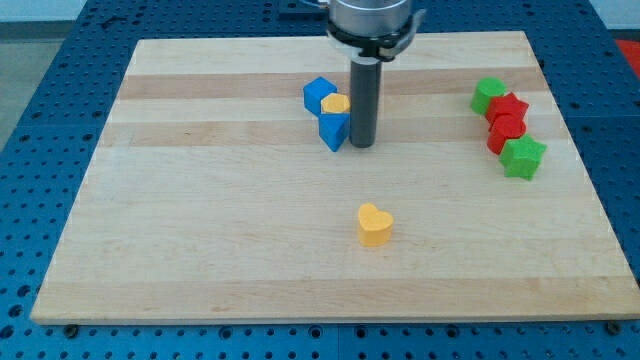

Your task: Point at the yellow heart

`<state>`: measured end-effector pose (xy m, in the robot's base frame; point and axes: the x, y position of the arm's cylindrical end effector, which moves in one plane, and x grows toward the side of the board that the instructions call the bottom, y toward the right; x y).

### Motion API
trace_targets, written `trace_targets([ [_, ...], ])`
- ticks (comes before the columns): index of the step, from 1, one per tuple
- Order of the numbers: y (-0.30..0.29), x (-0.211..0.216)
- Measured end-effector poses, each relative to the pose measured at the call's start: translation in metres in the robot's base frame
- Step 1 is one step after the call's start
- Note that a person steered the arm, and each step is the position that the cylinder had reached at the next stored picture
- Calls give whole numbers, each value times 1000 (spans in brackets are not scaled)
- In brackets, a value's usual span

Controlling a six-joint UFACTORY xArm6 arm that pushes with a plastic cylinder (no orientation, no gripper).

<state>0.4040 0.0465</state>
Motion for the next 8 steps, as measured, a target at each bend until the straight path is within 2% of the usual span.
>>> trace_targets([
  [2, 85, 32],
  [4, 136, 60],
  [7, 126, 195],
  [8, 72, 209],
])
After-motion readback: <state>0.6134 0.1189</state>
